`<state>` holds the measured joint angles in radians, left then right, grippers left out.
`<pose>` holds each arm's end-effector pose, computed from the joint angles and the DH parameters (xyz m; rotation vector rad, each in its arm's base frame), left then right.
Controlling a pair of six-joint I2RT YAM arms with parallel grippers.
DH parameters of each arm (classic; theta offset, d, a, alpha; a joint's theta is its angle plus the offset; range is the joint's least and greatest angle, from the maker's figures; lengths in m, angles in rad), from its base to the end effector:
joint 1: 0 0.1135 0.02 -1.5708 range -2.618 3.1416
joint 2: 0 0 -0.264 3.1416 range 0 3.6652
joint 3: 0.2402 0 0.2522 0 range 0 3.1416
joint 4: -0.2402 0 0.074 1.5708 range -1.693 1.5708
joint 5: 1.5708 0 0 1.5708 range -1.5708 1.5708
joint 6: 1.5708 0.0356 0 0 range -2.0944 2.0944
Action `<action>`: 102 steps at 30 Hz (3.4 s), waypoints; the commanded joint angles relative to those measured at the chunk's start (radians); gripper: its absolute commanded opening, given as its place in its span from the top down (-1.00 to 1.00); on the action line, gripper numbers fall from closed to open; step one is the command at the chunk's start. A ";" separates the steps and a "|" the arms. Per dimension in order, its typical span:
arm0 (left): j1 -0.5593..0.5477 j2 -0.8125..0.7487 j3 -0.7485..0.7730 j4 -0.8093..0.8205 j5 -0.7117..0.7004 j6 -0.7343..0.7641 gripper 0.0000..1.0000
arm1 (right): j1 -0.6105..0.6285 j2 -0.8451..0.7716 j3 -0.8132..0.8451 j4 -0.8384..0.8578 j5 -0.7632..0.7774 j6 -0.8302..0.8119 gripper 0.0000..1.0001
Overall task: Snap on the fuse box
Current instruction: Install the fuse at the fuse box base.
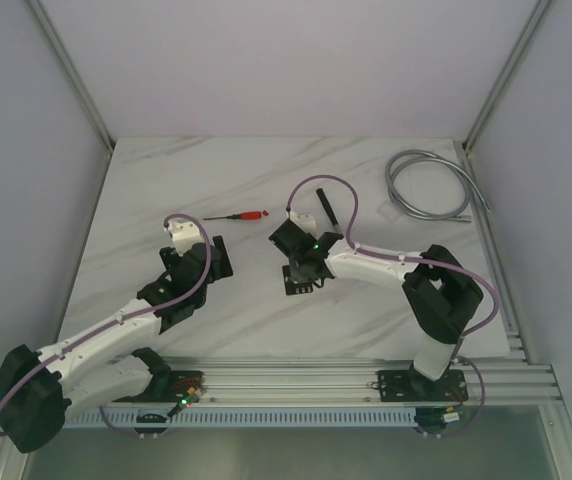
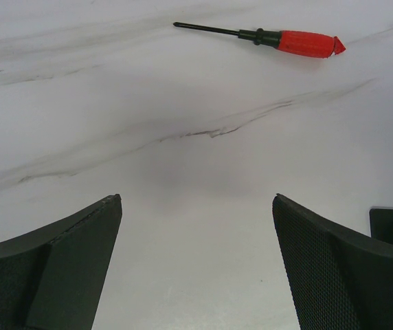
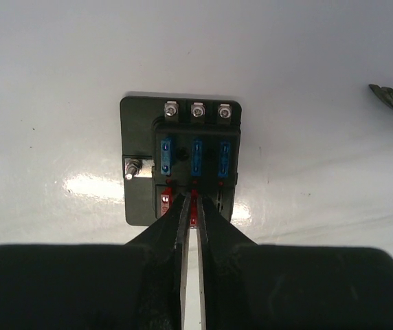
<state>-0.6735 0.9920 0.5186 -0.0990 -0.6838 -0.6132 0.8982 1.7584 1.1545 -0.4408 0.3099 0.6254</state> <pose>0.1753 -0.1111 0.2212 -0.3224 1.9790 -0.0834 0.2322 0.2741 0.1898 -0.2402 2.5376 0.1855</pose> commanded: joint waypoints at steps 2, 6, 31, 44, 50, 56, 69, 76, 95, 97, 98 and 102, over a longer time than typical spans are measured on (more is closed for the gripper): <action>0.007 -0.009 -0.003 -0.015 0.009 -0.008 -1.00 | 0.005 0.038 0.025 -0.052 0.006 0.014 0.90; 0.006 -0.010 -0.003 -0.015 0.009 -0.008 -1.00 | 0.010 0.052 0.008 -0.070 0.010 0.012 1.00; 0.007 -0.018 -0.007 -0.014 0.007 -0.012 -1.00 | -0.017 0.123 -0.099 -0.094 -0.053 -0.068 1.00; 0.008 -0.019 -0.008 -0.015 0.007 -0.014 -1.00 | -0.045 0.154 -0.132 -0.122 -0.064 -0.113 1.00; 0.007 -0.019 -0.008 -0.016 0.012 -0.016 -1.00 | -0.073 0.210 -0.078 -0.149 -0.061 -0.133 1.00; 0.008 -0.020 -0.008 -0.015 0.012 -0.016 -1.00 | -0.012 0.214 -0.139 -0.170 -0.088 -0.108 1.00; 0.006 -0.013 -0.006 -0.015 0.013 -0.018 -1.00 | 0.021 0.094 -0.062 -0.147 -0.073 -0.116 1.00; 0.007 -0.030 -0.009 -0.016 0.011 -0.017 -1.00 | -0.021 0.204 -0.061 -0.146 -0.093 -0.127 1.00; 0.008 -0.017 -0.005 -0.017 0.018 -0.021 -1.00 | 0.033 0.029 0.048 -0.124 -0.026 -0.144 0.74; 0.009 -0.017 -0.005 -0.017 0.017 -0.020 -1.00 | 0.034 0.011 0.073 -0.114 -0.021 -0.151 0.66; 0.009 -0.019 -0.005 -0.017 0.015 -0.020 -1.00 | 0.036 0.003 0.081 -0.112 -0.020 -0.154 0.64; 0.009 -0.020 -0.006 -0.017 0.013 -0.020 -1.00 | 0.035 -0.027 0.093 -0.104 -0.027 -0.162 0.45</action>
<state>-0.6720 0.9714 0.5182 -0.1017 -0.6693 -0.6281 0.9298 1.7893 1.2034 -0.5144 0.2935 0.4801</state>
